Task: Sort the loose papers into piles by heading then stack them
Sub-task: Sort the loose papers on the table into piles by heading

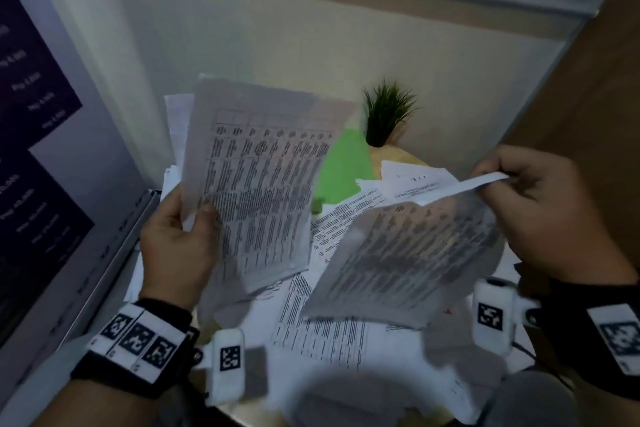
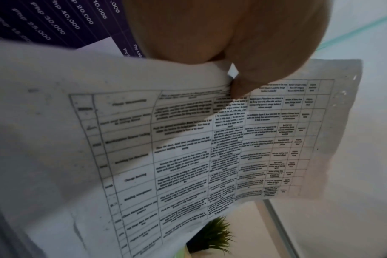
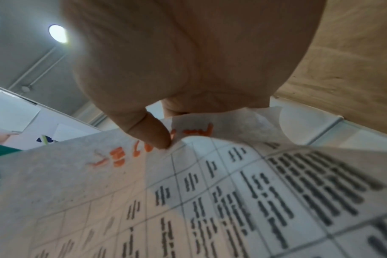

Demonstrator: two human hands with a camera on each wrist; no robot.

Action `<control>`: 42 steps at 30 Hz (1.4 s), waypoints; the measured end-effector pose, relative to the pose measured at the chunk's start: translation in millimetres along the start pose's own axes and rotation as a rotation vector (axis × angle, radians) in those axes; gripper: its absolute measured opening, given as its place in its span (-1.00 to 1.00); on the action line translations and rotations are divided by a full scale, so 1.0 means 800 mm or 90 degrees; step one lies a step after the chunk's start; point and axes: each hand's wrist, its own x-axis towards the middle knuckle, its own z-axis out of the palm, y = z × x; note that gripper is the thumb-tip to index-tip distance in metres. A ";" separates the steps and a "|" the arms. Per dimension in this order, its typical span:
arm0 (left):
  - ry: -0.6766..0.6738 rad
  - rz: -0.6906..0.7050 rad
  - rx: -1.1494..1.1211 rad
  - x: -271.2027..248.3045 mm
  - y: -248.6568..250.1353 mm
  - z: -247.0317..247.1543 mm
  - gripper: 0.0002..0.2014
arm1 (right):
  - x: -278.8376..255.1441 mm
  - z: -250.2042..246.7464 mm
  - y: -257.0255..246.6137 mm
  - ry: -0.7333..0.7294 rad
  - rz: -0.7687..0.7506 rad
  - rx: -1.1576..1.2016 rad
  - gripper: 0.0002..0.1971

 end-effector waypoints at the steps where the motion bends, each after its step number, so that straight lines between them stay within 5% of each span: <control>1: -0.023 -0.006 -0.010 -0.002 0.002 0.002 -0.66 | 0.000 0.007 0.002 -0.010 0.004 0.009 -0.66; 6: -0.230 -0.084 -0.055 -0.032 0.021 0.025 -0.62 | -0.008 0.056 0.013 0.011 0.044 0.020 -0.85; 10: -0.378 -0.217 -0.135 -0.052 0.025 0.041 -0.86 | -0.019 0.085 0.044 -0.041 0.166 0.115 -0.86; 15: -0.416 -0.311 -0.153 -0.062 0.016 0.054 -0.64 | -0.028 0.088 0.062 -0.036 0.229 0.120 -0.87; 17: -0.440 -0.262 -0.094 -0.063 0.011 0.055 -0.87 | -0.028 0.088 0.063 -0.013 0.219 0.103 -0.87; 18: -0.446 -0.220 -0.049 -0.063 0.007 0.054 -0.75 | -0.027 0.090 0.063 0.008 0.217 0.107 -0.89; 22: -0.341 -0.151 -0.046 -0.055 0.012 0.054 -0.28 | -0.030 0.091 0.062 0.157 0.230 0.178 -0.48; 25: -0.248 -0.136 -0.077 -0.043 0.012 0.049 -0.47 | -0.044 0.102 0.063 0.161 0.339 0.355 -0.20; 28: -0.208 -0.150 -0.071 -0.044 0.015 0.049 -0.82 | -0.064 0.129 0.057 -0.021 0.422 0.489 -0.45; 31: -0.243 -0.126 -0.056 -0.056 0.025 0.058 -0.73 | -0.076 0.153 0.039 -0.035 0.329 0.295 -0.77; 36: -0.202 -0.033 -0.092 -0.065 0.038 0.076 -0.65 | -0.071 0.165 0.010 0.124 0.225 0.301 -0.63; 42: -0.176 -0.138 -0.106 -0.058 -0.008 0.071 -0.57 | -0.093 0.186 0.050 0.108 0.334 0.312 -0.45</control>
